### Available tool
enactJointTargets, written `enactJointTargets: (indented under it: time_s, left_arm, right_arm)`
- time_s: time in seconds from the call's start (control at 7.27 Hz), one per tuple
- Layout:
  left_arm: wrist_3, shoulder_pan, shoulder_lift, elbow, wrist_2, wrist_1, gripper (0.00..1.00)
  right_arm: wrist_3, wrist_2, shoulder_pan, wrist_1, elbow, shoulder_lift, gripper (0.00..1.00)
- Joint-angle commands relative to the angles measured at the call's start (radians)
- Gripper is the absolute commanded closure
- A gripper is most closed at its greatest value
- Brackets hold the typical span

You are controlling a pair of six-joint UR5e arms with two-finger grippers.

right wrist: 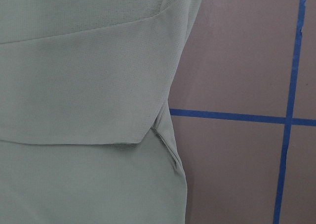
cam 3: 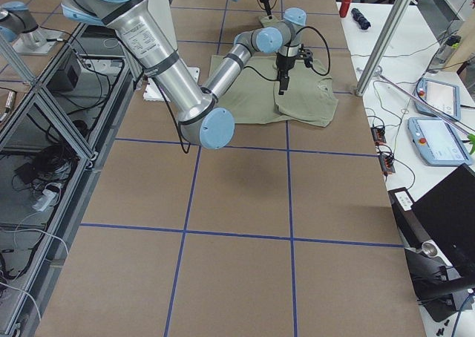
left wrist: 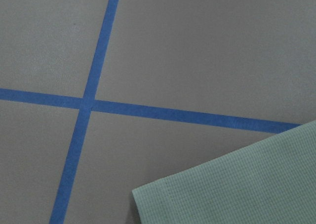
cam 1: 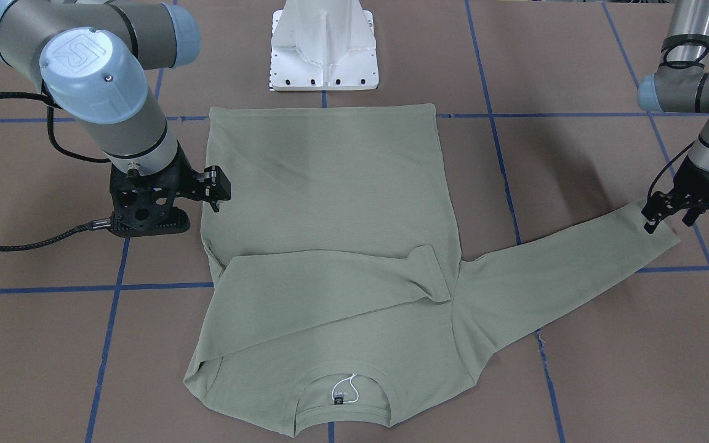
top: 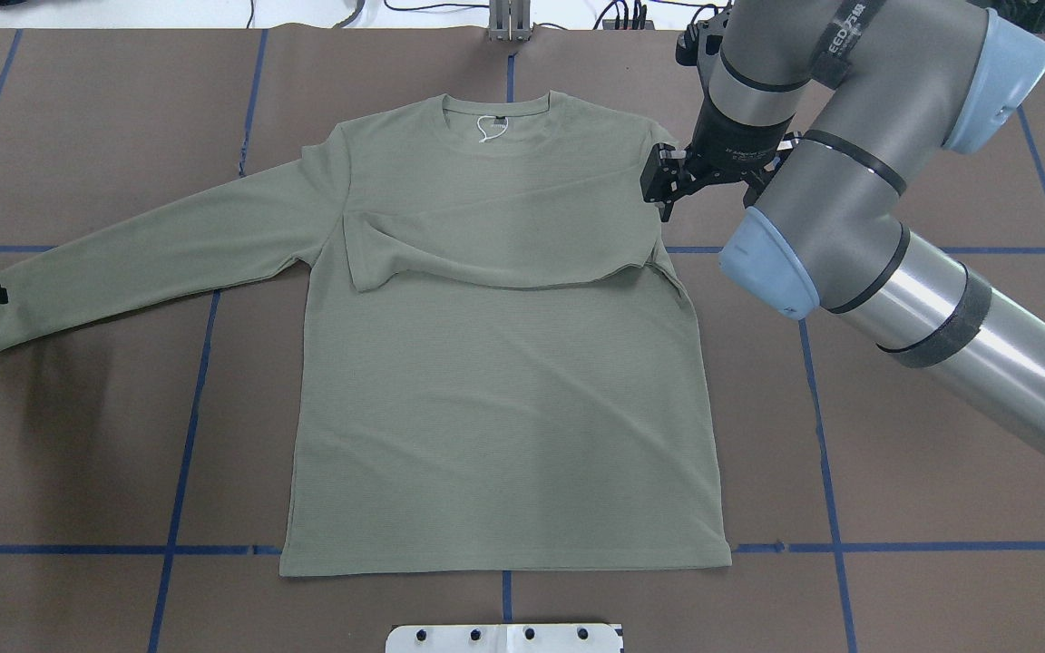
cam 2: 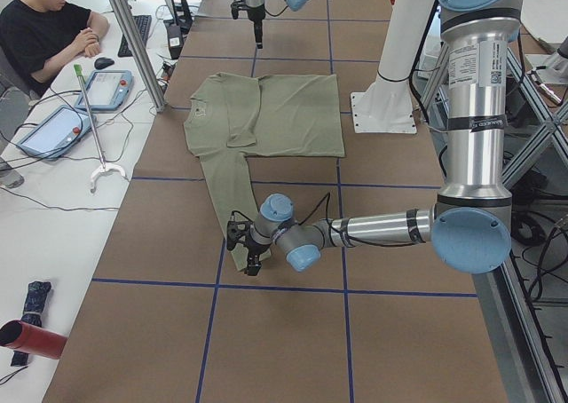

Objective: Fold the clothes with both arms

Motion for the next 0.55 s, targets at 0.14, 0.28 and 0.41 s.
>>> enactJointTargets:
  time_s: [0.14, 0.28, 0.41]
  left_arm:
    - [-0.005, 0.000, 0.002, 0.002, -0.002, -0.001, 0.06]
    - [-0.006, 0.000, 0.002, 0.001, -0.002, -0.001, 0.06]
    - [-0.008, 0.000, 0.002, -0.001, -0.002, -0.001, 0.06]
  right_arm:
    - [0.010, 0.002, -0.005, 0.001, 0.021, 0.003, 0.00]
    - [0.010, 0.001, -0.005, 0.000, 0.021, 0.003, 0.00]
    - [0.010, 0.001, -0.005, 0.000, 0.021, 0.003, 0.00]
